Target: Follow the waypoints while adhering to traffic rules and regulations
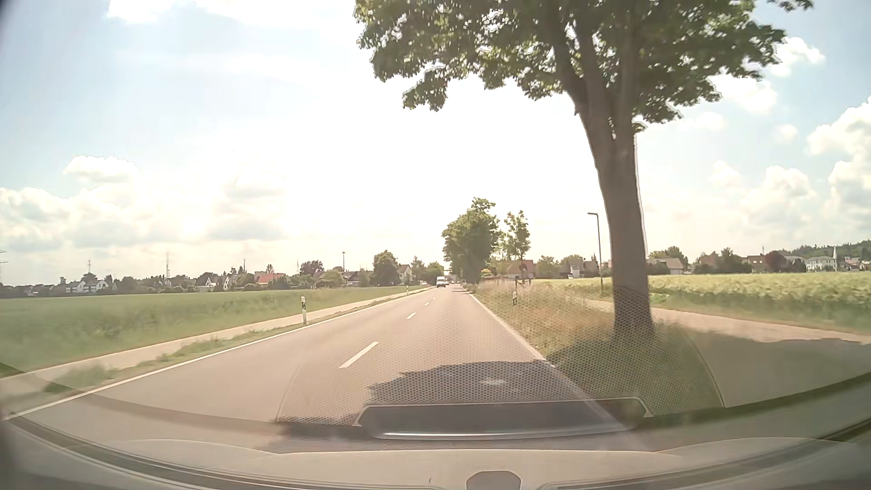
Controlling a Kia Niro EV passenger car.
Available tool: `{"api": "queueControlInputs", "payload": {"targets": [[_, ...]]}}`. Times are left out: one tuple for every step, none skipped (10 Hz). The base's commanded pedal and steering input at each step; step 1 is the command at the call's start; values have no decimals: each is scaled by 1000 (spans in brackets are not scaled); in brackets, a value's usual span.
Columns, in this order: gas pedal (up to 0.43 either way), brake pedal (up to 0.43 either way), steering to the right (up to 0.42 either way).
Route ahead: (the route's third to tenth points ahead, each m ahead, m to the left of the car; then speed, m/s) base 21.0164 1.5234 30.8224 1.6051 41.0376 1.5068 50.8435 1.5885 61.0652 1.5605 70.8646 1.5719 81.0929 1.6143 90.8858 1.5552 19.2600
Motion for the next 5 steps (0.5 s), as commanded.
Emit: {"api": "queueControlInputs", "payload": {"targets": [[311,0,-4],[299,0,-4],[287,0,-4],[280,0,-4],[268,0,-4]]}}
